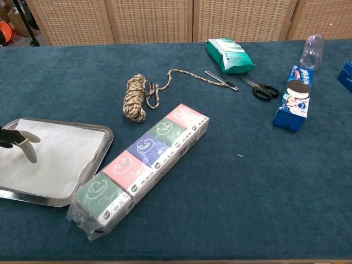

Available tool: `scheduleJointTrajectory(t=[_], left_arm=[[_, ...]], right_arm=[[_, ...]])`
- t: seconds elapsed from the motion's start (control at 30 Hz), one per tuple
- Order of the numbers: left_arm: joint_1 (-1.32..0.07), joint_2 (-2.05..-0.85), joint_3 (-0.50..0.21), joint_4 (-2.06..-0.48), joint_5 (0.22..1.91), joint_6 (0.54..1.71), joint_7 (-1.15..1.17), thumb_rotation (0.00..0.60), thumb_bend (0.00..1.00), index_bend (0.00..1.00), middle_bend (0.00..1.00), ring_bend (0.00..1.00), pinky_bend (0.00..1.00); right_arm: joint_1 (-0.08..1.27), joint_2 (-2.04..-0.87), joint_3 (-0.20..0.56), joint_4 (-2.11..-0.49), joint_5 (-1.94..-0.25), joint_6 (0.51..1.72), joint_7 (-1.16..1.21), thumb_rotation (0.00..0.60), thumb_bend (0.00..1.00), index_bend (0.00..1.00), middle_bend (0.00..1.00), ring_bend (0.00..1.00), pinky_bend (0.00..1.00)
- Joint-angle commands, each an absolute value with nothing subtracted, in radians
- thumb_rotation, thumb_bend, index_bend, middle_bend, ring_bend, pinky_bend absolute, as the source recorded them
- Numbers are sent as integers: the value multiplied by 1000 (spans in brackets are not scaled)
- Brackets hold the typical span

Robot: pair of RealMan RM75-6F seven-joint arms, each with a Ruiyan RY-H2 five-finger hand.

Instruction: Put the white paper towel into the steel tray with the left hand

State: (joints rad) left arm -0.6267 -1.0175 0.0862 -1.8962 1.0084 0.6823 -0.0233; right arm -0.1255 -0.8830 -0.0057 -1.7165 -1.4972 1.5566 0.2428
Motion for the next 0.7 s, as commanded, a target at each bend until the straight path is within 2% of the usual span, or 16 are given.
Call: scheduleJointTrajectory(t=[0.03, 0.33, 0.57, 0.7], left_arm=[[-604, -981, 58, -1928, 1059, 709, -77, 600, 160, 289, 0, 0, 23], [-523, -940, -2, -1953, 1180, 837, -218, 600, 160, 289, 0, 0, 23], [-397, -987, -25, -1928, 1285, 1069, -309, 600, 160, 288, 0, 0, 23], [-343, -1019, -24, -1914, 1328, 1161, -337, 600, 160, 288, 0, 0, 23]], right_arm=[[-125, -884, -7, -1716, -1500, 1557, 243, 600, 92, 313, 0, 0, 0], [-126, -886, -12, -1717, -1523, 1567, 240, 600, 93, 312, 0, 0, 0], [-123, -891, -20, -1718, -1558, 1575, 245, 600, 90, 313, 0, 0, 0], [-118, -895, -23, -1719, -1574, 1574, 248, 600, 93, 312, 0, 0, 0]])
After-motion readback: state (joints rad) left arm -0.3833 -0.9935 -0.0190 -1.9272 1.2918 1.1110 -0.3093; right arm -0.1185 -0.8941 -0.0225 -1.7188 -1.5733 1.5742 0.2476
